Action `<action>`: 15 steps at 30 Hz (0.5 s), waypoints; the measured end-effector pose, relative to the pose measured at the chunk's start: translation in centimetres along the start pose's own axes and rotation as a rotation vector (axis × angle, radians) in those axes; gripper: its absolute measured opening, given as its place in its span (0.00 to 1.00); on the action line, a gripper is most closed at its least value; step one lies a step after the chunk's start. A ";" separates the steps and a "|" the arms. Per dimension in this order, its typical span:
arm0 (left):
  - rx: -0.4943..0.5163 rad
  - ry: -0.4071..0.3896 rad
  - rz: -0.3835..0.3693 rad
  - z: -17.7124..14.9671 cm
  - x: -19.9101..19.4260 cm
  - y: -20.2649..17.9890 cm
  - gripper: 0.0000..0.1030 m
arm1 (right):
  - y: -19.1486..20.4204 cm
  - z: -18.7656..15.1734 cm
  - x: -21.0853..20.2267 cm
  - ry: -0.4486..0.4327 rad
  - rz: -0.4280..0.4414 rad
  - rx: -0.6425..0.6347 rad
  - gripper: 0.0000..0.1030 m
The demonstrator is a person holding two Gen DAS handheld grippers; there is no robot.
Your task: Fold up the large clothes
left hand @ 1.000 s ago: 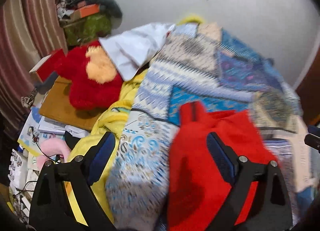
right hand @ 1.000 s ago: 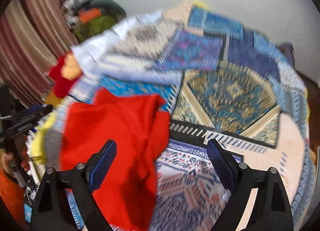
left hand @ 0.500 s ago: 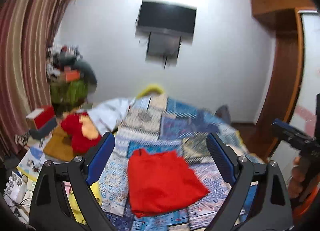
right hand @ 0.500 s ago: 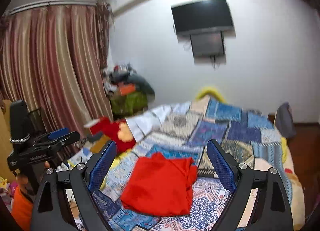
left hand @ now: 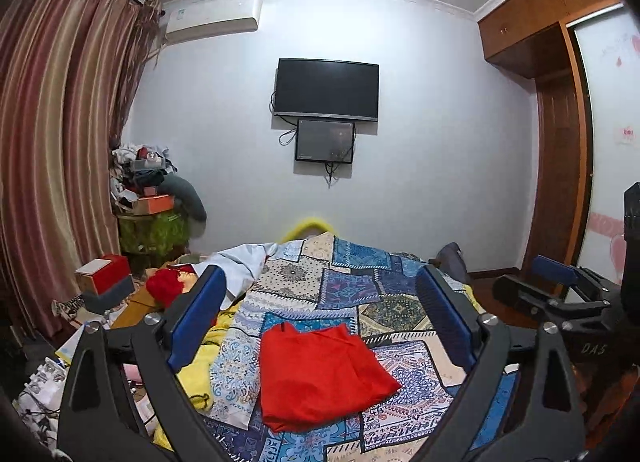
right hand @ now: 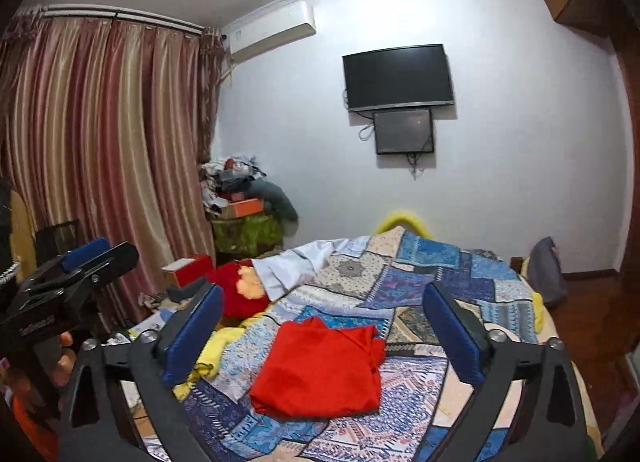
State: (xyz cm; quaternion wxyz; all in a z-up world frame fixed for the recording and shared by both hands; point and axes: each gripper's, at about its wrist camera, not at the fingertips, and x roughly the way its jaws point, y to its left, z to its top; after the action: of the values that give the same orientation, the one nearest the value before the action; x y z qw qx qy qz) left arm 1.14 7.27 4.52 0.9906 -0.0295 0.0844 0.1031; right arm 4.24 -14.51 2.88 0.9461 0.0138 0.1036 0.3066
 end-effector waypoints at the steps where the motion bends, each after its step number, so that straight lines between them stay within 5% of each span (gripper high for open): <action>1: 0.004 0.002 0.006 -0.2 -0.2 -0.3 0.96 | 0.4 -0.5 -0.9 0.005 -0.015 -0.008 1.00; 15: -0.004 0.066 -0.011 -1.7 1.4 -0.9 0.99 | -0.5 -0.3 2.5 0.065 -0.067 -0.016 1.00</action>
State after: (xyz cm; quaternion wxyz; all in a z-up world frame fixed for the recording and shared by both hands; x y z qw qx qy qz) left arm 2.43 6.53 2.59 0.9878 -0.0354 0.1168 0.0968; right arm 6.41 -13.47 2.07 0.9519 -0.0070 0.1325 0.2760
